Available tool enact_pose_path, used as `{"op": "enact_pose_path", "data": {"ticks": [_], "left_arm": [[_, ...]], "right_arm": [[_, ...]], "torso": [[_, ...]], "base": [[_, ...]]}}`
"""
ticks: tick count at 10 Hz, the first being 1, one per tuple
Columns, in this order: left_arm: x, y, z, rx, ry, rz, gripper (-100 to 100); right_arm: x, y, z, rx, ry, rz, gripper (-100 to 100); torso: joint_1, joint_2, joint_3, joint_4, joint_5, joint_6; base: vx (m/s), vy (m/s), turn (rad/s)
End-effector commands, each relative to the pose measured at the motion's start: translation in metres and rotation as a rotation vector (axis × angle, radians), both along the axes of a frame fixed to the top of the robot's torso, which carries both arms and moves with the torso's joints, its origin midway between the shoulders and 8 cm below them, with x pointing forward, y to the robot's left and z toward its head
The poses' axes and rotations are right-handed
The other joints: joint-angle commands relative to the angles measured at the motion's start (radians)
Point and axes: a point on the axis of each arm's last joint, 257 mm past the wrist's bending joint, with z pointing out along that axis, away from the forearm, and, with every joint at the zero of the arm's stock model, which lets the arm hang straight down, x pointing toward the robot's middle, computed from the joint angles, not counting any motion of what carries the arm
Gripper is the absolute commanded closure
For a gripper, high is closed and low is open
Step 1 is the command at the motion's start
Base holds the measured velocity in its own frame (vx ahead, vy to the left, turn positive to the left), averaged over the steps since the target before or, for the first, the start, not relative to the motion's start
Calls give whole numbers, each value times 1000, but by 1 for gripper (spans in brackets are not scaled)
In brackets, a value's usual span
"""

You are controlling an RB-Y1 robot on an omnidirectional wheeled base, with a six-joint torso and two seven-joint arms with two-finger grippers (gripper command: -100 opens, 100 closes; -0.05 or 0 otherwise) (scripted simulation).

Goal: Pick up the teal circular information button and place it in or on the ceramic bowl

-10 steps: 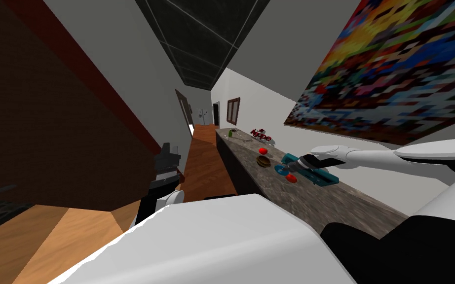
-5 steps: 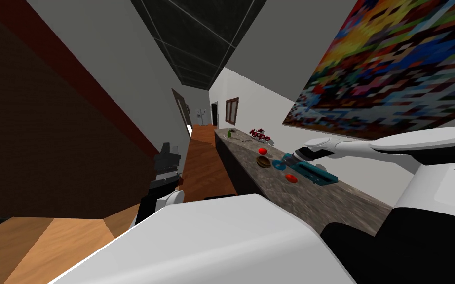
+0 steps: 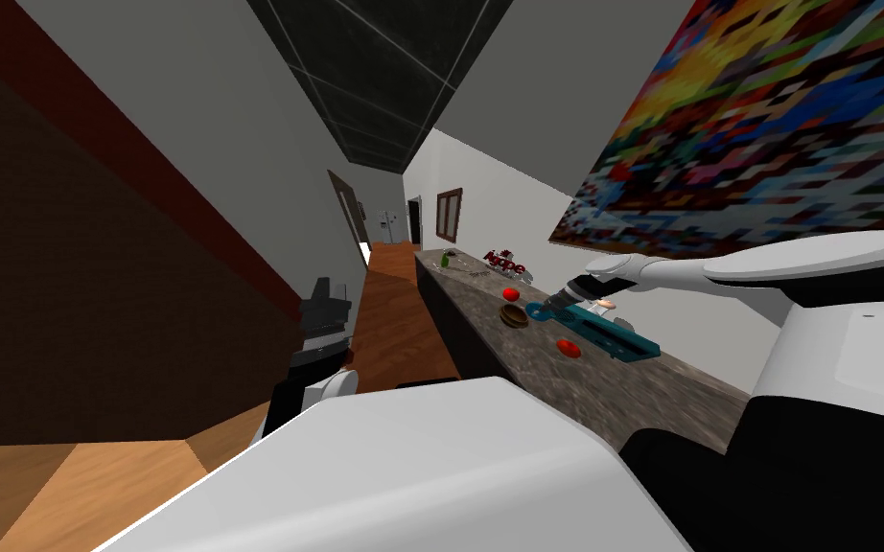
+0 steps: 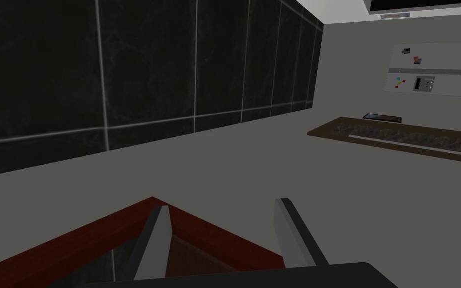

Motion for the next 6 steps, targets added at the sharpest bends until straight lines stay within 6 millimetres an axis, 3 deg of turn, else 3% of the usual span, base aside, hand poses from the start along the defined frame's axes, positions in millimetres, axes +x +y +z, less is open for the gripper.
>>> {"op": "enact_pose_path", "data": {"ticks": [1, 6], "left_arm": [[0, 0, 0, 0, 0, 0, 0], [0, 0, 0, 0, 0, 0, 0]], "right_arm": [[9, 4, 11, -2, 1, 1, 100], [39, 22, 50, -15, 2, 10, 100]], "torso": [[0, 0, 0, 0, 0, 0], [1, 0, 0, 0, 0, 0]], "base": [[36, 15, -39], [47, 21, -49]]}}
